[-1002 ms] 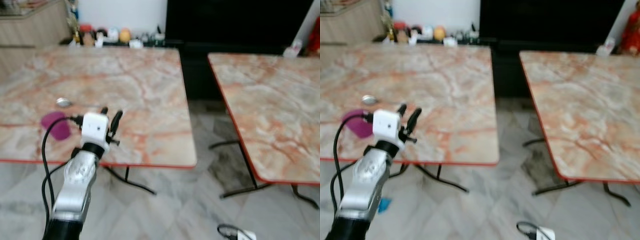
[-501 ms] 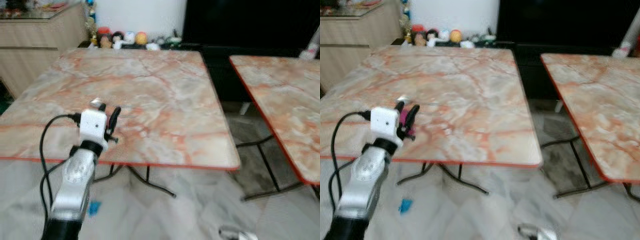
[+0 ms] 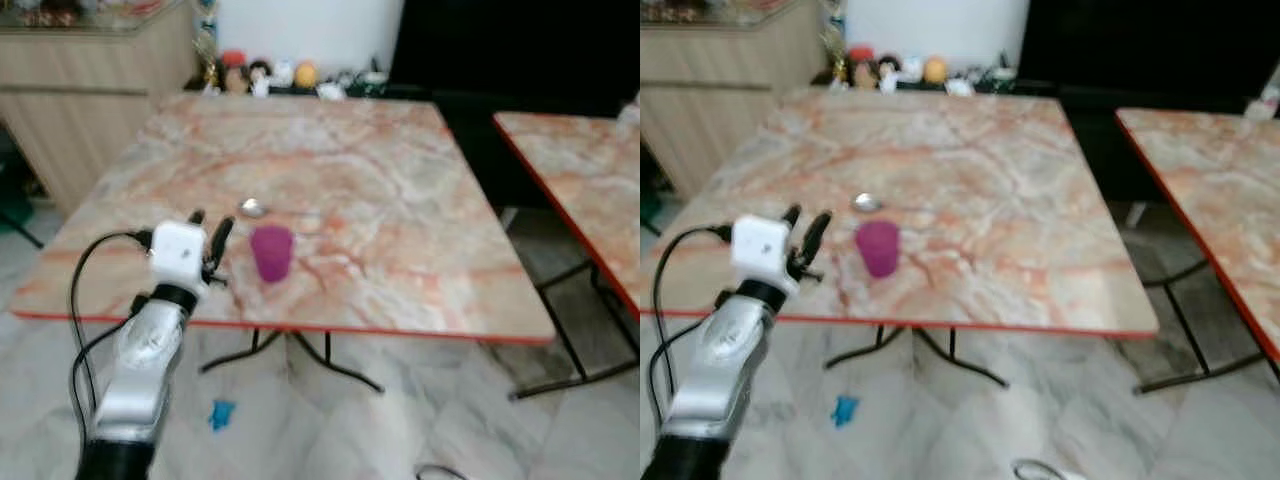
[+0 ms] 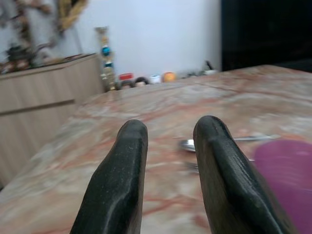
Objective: Setting the table
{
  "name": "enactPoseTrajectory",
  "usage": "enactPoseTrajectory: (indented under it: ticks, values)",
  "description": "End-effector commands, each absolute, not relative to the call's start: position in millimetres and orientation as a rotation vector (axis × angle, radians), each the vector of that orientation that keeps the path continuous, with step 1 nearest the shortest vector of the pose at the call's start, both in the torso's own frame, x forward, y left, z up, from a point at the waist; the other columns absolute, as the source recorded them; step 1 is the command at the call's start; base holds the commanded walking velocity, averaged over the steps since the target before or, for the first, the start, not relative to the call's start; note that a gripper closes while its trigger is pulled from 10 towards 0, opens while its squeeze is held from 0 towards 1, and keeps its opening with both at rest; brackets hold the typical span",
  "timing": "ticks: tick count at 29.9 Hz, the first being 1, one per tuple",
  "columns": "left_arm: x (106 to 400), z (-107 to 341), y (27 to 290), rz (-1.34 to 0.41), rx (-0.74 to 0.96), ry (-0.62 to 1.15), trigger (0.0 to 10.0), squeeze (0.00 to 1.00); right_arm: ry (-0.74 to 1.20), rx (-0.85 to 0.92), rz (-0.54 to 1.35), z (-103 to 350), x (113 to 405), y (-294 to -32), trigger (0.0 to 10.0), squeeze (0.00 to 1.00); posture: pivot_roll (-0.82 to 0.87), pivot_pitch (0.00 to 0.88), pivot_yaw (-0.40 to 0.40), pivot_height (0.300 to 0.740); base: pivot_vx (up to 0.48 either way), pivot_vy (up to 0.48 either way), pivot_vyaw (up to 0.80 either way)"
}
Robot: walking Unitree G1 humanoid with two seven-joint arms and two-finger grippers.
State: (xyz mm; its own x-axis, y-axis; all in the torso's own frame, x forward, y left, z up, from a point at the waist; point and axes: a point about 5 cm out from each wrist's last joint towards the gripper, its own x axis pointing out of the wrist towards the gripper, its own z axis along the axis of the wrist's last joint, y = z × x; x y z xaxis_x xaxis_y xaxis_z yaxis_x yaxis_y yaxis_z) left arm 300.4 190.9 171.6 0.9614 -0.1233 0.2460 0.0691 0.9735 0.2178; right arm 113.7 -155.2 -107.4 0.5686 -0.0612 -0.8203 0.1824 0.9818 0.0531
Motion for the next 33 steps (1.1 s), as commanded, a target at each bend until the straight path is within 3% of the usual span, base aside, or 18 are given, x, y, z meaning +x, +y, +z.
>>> enactPoseTrajectory:
  ticks: [1, 19, 23, 33]
  values:
    - [301, 172, 178, -0.149, 0.176, -0.26, 10.0, 0.0, 0.961, 0.114, -0.171, -108, 109, -167, 10.0, 0.0, 0.14, 0.0, -0.05, 0.74, 0.0, 0.0, 0.0]
    - [299, 169, 170, -0.21, 0.113, -0.228, 10.0, 0.0, 0.964, 0.084, -0.155, -107, 112, -172, 10.0, 0.0, 0.15, 0.0, -0.043, 0.74, 0.0, 0.0, 0.0]
    - [300, 170, 170, -0.217, 0.117, -0.225, 10.0, 0.0, 0.928, 0.086, -0.161, -101, 131, -181, 10.0, 0.0, 0.15, 0.0, -0.041, 0.74, 0.0, 0.0, 0.0]
    - [298, 169, 167, -0.226, 0.127, -0.217, 10.0, 0.0, 0.924, 0.089, -0.164, -99, 138, -185, 10.0, 0.0, 0.16, 0.0, -0.042, 0.74, 0.078, 0.0, 0.0]
